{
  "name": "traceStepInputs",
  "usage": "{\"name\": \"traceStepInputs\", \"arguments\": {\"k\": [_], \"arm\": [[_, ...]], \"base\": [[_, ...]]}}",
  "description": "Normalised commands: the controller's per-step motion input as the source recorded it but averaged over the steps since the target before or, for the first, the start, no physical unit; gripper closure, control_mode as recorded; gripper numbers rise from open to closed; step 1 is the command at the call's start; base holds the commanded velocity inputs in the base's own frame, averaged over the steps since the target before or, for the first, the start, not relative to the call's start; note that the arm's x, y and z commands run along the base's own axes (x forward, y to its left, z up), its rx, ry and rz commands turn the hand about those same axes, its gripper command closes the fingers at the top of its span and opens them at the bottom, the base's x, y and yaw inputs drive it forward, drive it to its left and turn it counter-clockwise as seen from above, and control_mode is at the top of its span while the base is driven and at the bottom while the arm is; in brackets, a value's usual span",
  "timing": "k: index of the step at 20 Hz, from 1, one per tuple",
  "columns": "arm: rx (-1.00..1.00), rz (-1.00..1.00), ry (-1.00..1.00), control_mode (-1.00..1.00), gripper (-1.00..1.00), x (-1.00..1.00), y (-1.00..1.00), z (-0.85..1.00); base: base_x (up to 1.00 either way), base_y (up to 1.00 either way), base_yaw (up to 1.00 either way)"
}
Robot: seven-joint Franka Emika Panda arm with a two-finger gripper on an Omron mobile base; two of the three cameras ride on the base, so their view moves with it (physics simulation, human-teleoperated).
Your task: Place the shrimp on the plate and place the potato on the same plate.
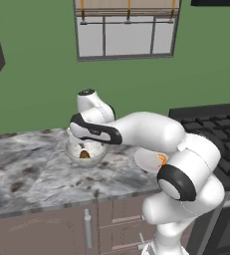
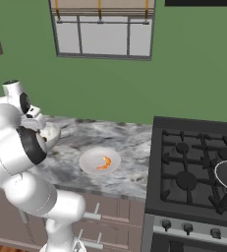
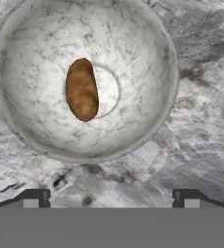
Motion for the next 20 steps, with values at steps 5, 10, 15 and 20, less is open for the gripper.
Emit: {"name": "traceStepInputs", "arguments": {"k": [5,10,15,20], "arm": [[0.00,0.08,-0.01,-1.00,-1.00,-0.07,0.23,0.00],[0.00,0.16,-0.03,-1.00,-1.00,-0.07,0.21,-0.04],[0.00,0.15,-0.06,-1.00,-1.00,0.00,0.24,-0.23],[0.00,0.12,-0.04,-1.00,-1.00,0.02,0.21,-0.26]], "base": [[0.00,0.00,0.00],[0.00,0.00,0.00],[0.00,0.00,0.00],[0.00,0.00,0.00]]}}
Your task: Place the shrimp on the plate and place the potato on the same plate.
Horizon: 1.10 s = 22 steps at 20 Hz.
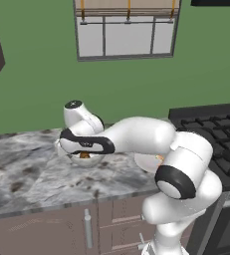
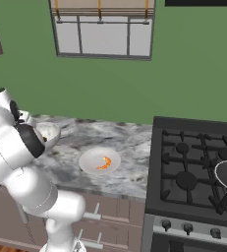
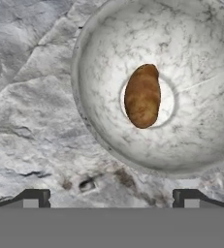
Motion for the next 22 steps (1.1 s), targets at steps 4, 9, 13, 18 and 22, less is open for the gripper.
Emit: {"name": "traceStepInputs", "arguments": {"k": [4,9,13,18,22], "arm": [[0.00,0.05,-0.01,-1.00,-1.00,0.20,0.13,-0.21],[0.00,0.03,0.00,-1.00,-1.00,0.28,0.06,-0.13],[0.00,0.01,0.00,-1.00,-1.00,0.31,0.02,-0.07],[0.00,0.01,0.00,-1.00,-1.00,0.10,0.11,-0.22],[0.00,0.01,0.00,-1.00,-1.00,0.00,0.18,-0.14]], "base": [[0.00,0.00,0.00],[0.00,0.00,0.00],[0.00,0.00,0.00],[0.00,0.00,0.00],[0.00,0.00,0.00]]}}
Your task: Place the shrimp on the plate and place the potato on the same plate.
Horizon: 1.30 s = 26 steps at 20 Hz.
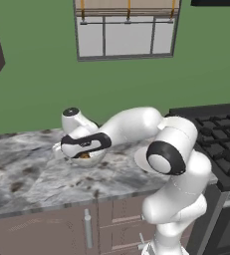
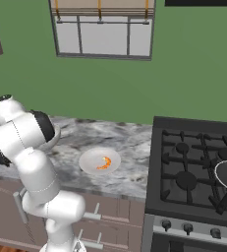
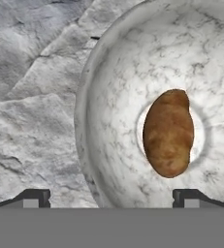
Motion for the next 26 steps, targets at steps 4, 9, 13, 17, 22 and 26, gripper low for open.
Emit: {"name": "traceStepInputs", "arguments": {"k": [4,9,13,17,22,26], "arm": [[0.00,0.03,0.00,-1.00,-1.00,0.00,0.18,-0.15],[0.00,0.03,0.00,-1.00,-1.00,0.00,0.07,-0.14],[0.00,0.02,-0.01,-1.00,-1.00,0.08,0.00,-0.08],[0.00,0.01,0.00,-1.00,-1.00,0.07,0.00,-0.09],[0.00,0.01,0.00,-1.00,1.00,0.01,0.00,-0.03],[0.00,0.00,0.00,-1.00,1.00,0.00,0.00,0.00]], "base": [[0.00,0.00,0.00],[0.00,0.00,0.00],[0.00,0.00,0.00],[0.00,0.00,0.00],[0.00,0.00,0.00],[0.00,0.00,0.00]]}}
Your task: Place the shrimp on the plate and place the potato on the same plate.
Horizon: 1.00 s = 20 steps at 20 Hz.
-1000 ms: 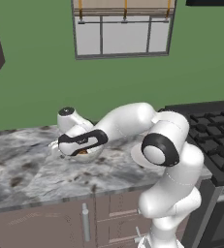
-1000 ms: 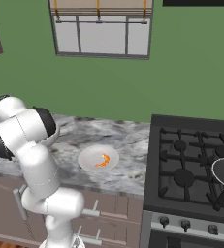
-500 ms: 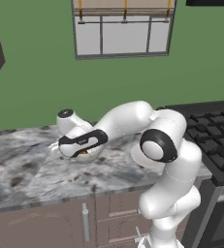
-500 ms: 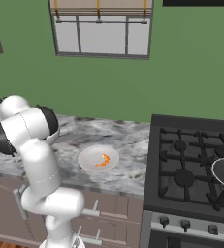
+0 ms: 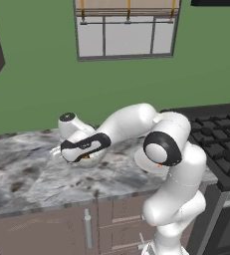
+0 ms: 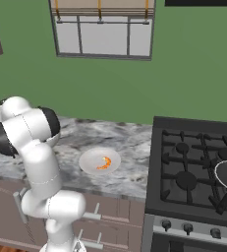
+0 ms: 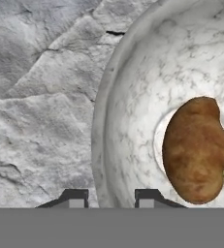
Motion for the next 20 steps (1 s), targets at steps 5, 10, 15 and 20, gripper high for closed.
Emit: {"name": "traceStepInputs", "arguments": {"k": [5,10,15,20], "arm": [[0.00,0.00,0.00,-1.00,1.00,0.00,0.00,0.13],[0.04,-0.05,-0.01,-1.00,1.00,0.00,0.00,0.43],[0.12,-0.08,-0.06,-1.00,1.00,0.00,-0.03,0.47],[0.15,-0.09,-0.03,-1.00,1.00,0.00,-0.20,0.44]], "base": [[0.00,0.00,0.00],[0.00,0.00,0.00],[0.00,0.00,0.00],[0.00,0.00,0.00]]}}
